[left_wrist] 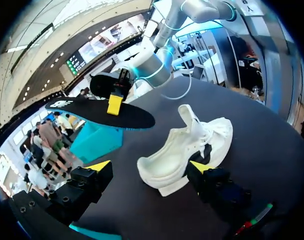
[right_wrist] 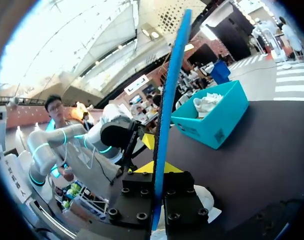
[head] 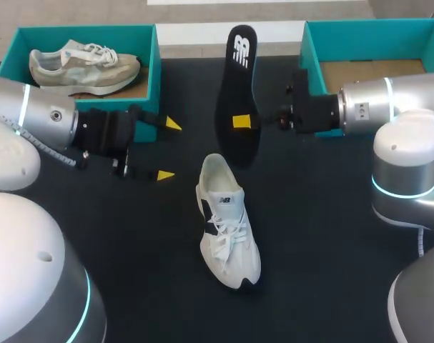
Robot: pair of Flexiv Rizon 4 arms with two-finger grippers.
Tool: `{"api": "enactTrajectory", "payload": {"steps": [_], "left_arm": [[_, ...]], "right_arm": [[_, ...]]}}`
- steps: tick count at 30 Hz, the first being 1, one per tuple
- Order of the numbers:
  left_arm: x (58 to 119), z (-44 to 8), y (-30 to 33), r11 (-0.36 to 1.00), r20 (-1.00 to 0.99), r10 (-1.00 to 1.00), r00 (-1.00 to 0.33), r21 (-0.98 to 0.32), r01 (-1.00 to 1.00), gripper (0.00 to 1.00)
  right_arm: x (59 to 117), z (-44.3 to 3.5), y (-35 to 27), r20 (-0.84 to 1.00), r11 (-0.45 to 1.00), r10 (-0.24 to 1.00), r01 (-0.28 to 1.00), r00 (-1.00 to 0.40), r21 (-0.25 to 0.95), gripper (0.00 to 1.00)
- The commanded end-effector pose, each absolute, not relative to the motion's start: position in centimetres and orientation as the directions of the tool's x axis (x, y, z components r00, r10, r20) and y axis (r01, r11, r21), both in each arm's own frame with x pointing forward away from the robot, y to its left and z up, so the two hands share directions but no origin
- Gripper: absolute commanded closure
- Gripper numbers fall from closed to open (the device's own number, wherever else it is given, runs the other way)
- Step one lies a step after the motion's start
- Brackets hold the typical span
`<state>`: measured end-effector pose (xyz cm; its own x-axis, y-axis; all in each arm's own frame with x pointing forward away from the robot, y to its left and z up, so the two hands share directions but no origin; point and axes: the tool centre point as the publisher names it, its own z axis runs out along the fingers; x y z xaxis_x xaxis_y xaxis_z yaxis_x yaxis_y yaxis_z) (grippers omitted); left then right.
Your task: Take the shoe out of the shoebox, open the shoe tongue, remove and reinsert the insole, then place the shoe into the shoebox
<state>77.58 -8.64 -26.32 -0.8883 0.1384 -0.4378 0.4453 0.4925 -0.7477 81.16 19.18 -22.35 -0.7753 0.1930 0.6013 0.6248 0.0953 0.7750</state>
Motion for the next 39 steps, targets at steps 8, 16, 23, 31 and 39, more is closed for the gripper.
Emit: {"api": "enactTrajectory", "payload": {"steps": [8,16,23,31,39], "left_arm": [[74.9,-28.7,-8.4,0.525,-0.336,0.124,-0.934,-0.777,0.349,0.0],[74.8,-30.6,-8.7,0.526,-0.282,0.098,-0.954,-0.799,0.29,0.0],[74.7,-30.7,-8.8,0.539,-0.27,0.093,-0.958,-0.796,0.276,0.0],[74.0,-31.0,-8.9,0.54,-0.25,0.081,-0.965,-0.802,0.253,0.0],[73.3,-31.6,-8.9,0.542,-0.218,0.068,-0.974,-0.811,0.219,0.0]], "right_arm": [[82.1,-23.6,19.9,0.576,0.147,0.162,0.597,-0.801,0.789,1.0],[82.1,-23.6,19.9,0.576,0.147,0.162,0.597,-0.801,0.789,1.0],[82.6,-24.6,21.2,0.555,0.183,0.153,0.575,-0.818,0.797,1.0],[82.4,-24.9,22.1,0.547,0.211,0.132,0.562,-0.827,0.8,1.0],[81.9,-24.3,22.7,0.579,0.275,0.136,0.592,-0.804,0.757,1.0]]}}
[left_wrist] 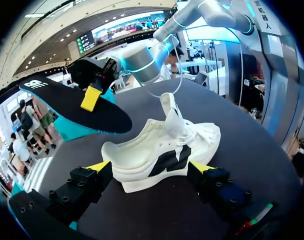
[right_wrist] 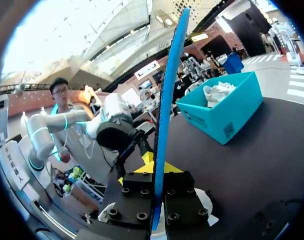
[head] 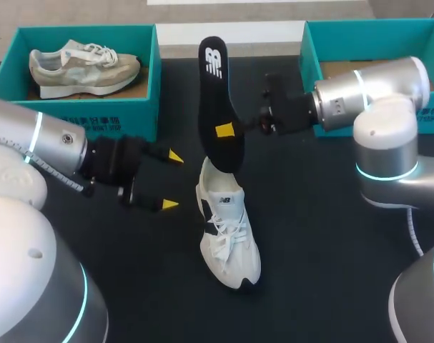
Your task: Take the shoe out of the shoebox, open the shoe tongue, remove and reinsert the insole, then place the shoe into the shoebox
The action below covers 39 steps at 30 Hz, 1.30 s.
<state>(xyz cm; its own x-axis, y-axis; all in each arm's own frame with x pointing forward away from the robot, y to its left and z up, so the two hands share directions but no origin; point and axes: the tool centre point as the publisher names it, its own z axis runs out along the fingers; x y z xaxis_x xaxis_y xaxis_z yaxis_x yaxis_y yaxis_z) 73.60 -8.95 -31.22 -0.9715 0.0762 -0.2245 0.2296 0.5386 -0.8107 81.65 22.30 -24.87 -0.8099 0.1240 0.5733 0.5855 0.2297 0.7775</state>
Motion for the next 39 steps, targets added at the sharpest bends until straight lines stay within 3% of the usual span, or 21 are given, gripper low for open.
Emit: {"api": "enactTrajectory", "payload": {"steps": [1,12,29,39], "left_arm": [[73.3,-31.7,-8.9,0.543,-0.217,0.068,-0.974,-0.811,0.219,0.0],[74.6,-32.2,-9.2,0.528,-0.195,0.035,-0.98,-0.829,0.184,0.0],[75.6,-32.9,-9.9,0.654,-0.172,0.03,-0.985,-0.742,0.15,0.0],[76.0,-33.4,-10.3,0.65,-0.159,0.025,-0.987,-0.748,0.137,0.0]], "right_arm": [[81.9,-24.3,22.7,0.579,0.275,0.136,0.592,-0.804,0.757,1.0],[82.0,-25.0,23.3,0.575,0.27,0.128,0.586,-0.808,0.764,1.0],[82.4,-28.1,24.6,0.523,0.251,0.07,0.523,-0.849,0.815,1.0],[81.7,-28.4,24.2,0.511,0.235,0.075,0.514,-0.856,0.825,1.0]]}}
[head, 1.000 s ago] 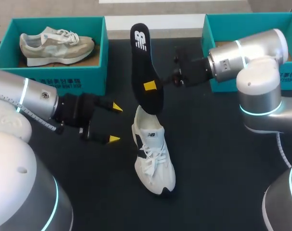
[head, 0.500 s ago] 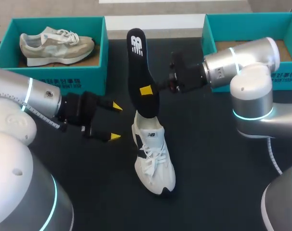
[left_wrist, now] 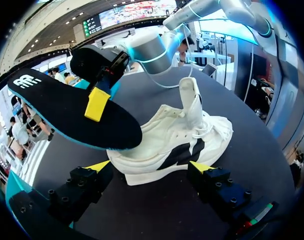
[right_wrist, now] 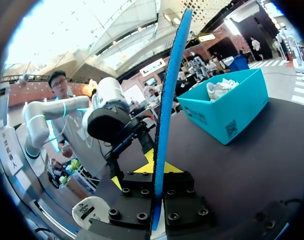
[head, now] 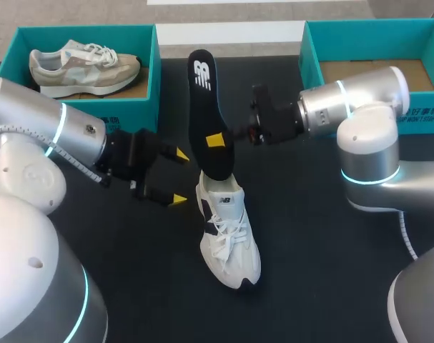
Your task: Take the shoe out of the shoebox, open the shoe tongue, remove and reinsert the insole, then place the shoe into the shoebox
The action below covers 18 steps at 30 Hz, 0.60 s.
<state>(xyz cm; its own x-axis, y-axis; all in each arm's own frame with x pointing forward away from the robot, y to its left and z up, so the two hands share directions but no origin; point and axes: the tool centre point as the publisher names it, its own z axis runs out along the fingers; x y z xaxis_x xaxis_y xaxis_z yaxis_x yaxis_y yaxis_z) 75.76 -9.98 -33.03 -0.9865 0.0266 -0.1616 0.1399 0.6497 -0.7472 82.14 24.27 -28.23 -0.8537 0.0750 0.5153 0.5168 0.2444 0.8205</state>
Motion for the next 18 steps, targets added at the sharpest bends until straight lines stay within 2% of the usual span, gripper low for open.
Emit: {"api": "enactTrajectory", "payload": {"steps": [1,18], "left_arm": [[76.0,-33.5,-10.4,0.65,-0.158,0.025,-0.987,-0.748,0.136,0.0],[75.5,-34.0,-10.6,0.649,-0.136,0.011,-0.991,-0.753,0.111,0.0]], "right_arm": [[81.6,-28.4,24.2,0.511,0.236,0.075,0.513,-0.856,0.825,1.0],[79.7,-31.2,24.3,0.536,0.211,0.042,0.532,-0.843,0.82,1.0]]}}
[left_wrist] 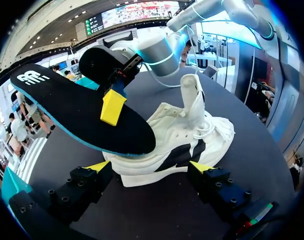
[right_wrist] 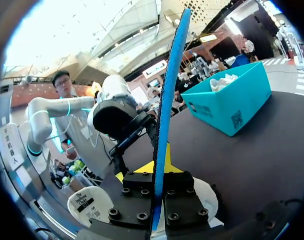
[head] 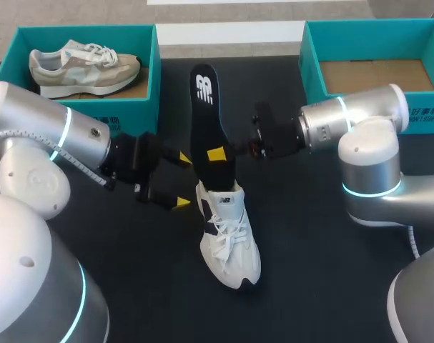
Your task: Take the shoe out of the shoebox, open the shoe tongue, remove and reinsert the insole, then place the shoe into the shoebox
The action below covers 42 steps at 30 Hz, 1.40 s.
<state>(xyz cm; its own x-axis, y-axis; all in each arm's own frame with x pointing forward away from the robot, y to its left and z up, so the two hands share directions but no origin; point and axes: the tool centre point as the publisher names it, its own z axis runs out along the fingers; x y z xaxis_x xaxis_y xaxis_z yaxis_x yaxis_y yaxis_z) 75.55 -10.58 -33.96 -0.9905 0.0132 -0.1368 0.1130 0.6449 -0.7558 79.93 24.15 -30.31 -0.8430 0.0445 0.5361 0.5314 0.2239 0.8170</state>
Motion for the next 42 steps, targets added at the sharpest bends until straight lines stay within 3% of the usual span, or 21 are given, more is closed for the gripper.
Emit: {"api": "enactTrajectory", "payload": {"steps": [1,26,37,38,39,40,42], "left_arm": [[75.5,-34.0,-10.6,0.649,-0.136,0.011,-0.991,-0.753,0.111,0.0],[75.5,-34.0,-10.6,0.649,-0.136,0.011,-0.991,-0.753,0.111,0.0],[75.5,-34.0,-10.6,0.649,-0.136,0.011,-0.991,-0.753,0.111,0.0],[75.5,-34.0,-10.6,0.649,-0.136,0.011,-0.991,-0.753,0.111,0.0],[75.5,-34.0,-10.6,0.649,-0.136,0.011,-0.991,-0.753,0.111,0.0],[75.5,-34.0,-10.6,0.649,-0.136,0.011,-0.991,-0.753,0.111,0.0],[75.5,-34.0,-10.6,0.649,-0.136,0.011,-0.991,-0.753,0.111,0.0]], "right_arm": [[79.6,-31.3,24.3,0.538,0.213,0.041,0.533,-0.842,0.819,1.0],[75.0,-35.8,23.9,0.622,0.245,0.042,0.612,-0.782,0.752,1.0],[74.7,-35.2,23.3,0.606,0.251,0.068,0.602,-0.792,0.758,1.0],[74.8,-35.0,23.4,0.604,0.251,0.067,0.599,-0.794,0.76,0.93],[75.0,-34.9,23.4,0.596,0.256,0.065,0.591,-0.8,0.765,0.77],[75.2,-34.7,23.5,0.591,0.257,0.063,0.585,-0.804,0.769,0.72],[75.6,-34.2,23.6,0.578,0.265,0.06,0.571,-0.814,0.777,0.71]]}}
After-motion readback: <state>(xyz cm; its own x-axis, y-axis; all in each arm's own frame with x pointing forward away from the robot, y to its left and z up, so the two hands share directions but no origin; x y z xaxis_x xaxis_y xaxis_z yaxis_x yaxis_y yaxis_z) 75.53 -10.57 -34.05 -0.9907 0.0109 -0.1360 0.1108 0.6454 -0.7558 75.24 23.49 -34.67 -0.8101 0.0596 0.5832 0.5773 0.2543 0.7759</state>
